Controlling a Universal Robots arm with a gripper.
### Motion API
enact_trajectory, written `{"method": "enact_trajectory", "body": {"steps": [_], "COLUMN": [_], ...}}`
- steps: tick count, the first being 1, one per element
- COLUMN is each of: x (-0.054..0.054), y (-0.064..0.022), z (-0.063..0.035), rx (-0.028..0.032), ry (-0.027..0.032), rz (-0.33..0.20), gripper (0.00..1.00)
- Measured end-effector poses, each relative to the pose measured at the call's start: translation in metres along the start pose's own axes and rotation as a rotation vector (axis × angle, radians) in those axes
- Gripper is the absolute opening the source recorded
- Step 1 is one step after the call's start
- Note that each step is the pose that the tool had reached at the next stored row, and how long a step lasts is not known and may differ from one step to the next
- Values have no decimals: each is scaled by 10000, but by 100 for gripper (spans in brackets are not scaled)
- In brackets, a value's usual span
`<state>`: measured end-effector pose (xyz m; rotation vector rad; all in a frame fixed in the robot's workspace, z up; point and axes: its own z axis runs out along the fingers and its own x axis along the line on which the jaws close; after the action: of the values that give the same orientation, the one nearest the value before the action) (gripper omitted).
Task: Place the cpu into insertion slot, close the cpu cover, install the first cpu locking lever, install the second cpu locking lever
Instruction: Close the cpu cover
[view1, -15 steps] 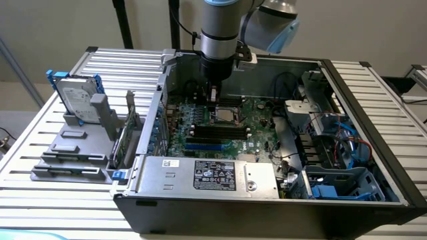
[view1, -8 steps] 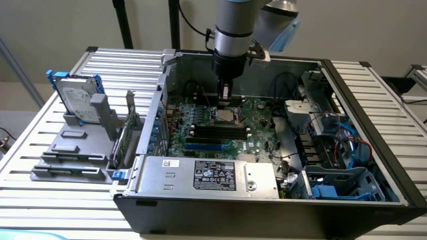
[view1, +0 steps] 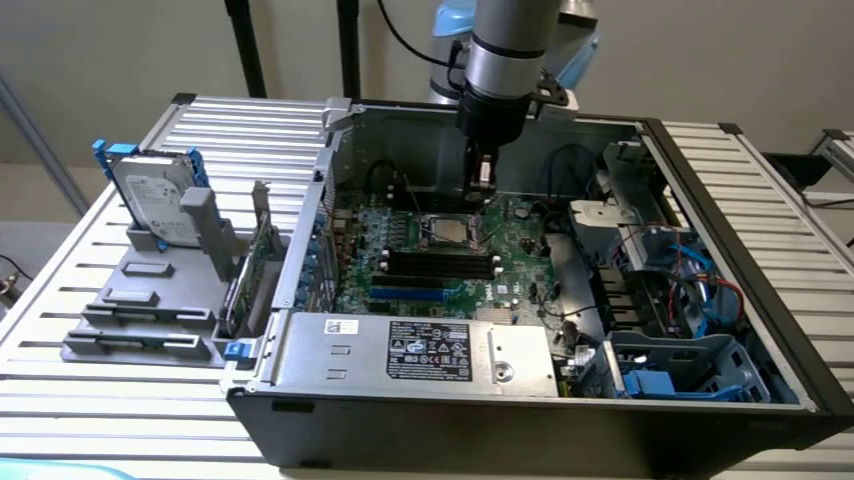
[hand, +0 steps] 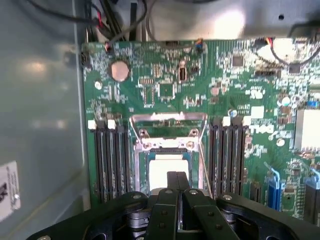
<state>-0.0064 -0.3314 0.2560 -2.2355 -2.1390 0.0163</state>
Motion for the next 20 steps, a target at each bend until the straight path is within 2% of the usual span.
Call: {"method": "enact_trajectory", "body": {"steps": [7,11,16,20], "x": [14,22,32,32], "y": [313,492,713,746], "z": [-165,-190,-196,-139], "rx": [130,196,236,241], "ry": [-6,-10,-7,-6], "rz": [5,6,8,3], "gripper": [11,11,11,11]}}
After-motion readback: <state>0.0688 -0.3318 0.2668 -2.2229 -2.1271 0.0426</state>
